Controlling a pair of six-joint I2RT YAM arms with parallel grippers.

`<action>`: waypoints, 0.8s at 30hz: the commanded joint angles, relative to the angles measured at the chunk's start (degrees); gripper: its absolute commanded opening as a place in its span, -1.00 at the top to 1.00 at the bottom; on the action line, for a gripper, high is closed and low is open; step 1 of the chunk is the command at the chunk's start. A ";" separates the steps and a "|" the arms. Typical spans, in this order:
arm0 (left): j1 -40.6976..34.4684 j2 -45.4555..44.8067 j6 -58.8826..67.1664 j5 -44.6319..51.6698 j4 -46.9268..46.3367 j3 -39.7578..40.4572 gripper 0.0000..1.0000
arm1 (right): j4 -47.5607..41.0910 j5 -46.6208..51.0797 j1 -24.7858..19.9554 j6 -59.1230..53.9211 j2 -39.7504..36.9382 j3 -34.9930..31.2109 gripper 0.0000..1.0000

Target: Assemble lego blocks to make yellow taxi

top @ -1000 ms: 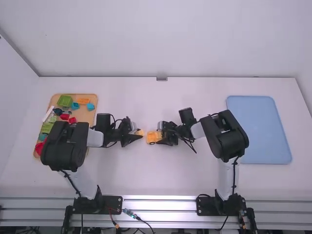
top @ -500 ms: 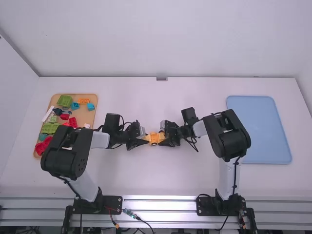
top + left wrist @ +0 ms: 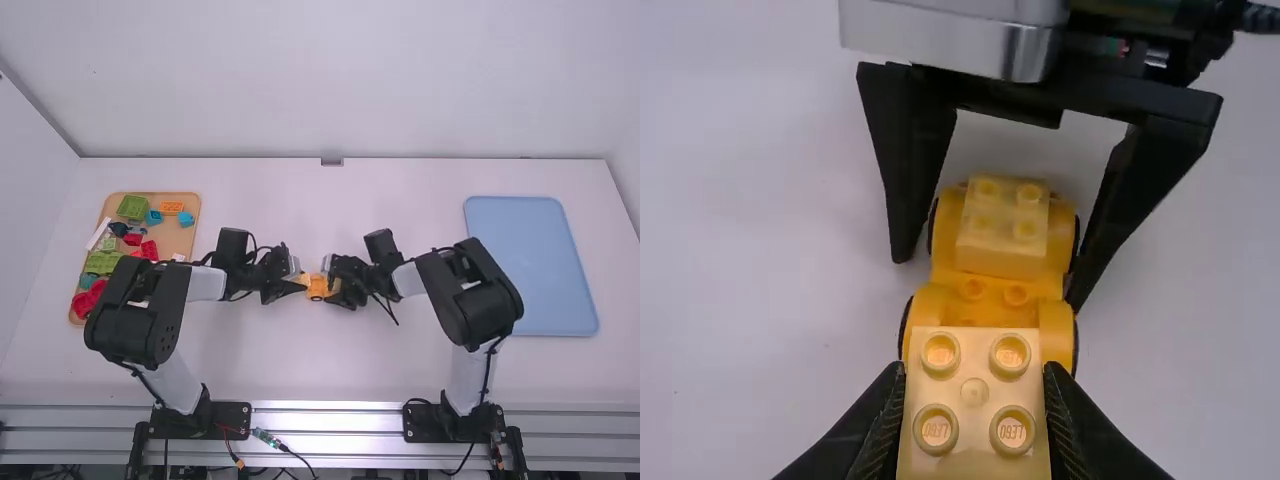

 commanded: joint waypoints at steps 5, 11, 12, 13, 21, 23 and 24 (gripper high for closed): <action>-0.44 -1.03 1.09 1.98 -0.57 0.55 0.97 | 12.15 0.28 -0.96 3.41 -0.86 -7.76 -0.52; -0.57 -1.03 1.07 1.98 -0.57 0.55 0.97 | 16.59 -6.38 -3.39 1.86 -0.86 -10.03 -0.77; -0.55 -1.03 1.04 1.96 -0.59 0.55 0.97 | 16.61 -7.34 -3.67 1.49 -0.86 -10.03 -0.78; -0.48 -1.03 1.02 1.98 -0.61 0.55 0.97 | 16.79 -9.77 -4.35 0.26 -0.86 -10.03 -0.82; -0.90 -1.03 5.07 3.27 -2.16 0.55 0.96 | 14.34 -15.52 -4.98 -3.13 0.56 -7.21 -0.82; -0.90 -1.03 7.01 5.11 -3.04 0.55 0.97 | 13.33 -15.67 -4.46 -2.82 2.11 -5.64 -0.82; -0.92 -1.03 7.10 5.24 -3.08 0.55 0.96 | 13.25 -15.63 -4.37 -2.78 2.42 -5.38 -0.82</action>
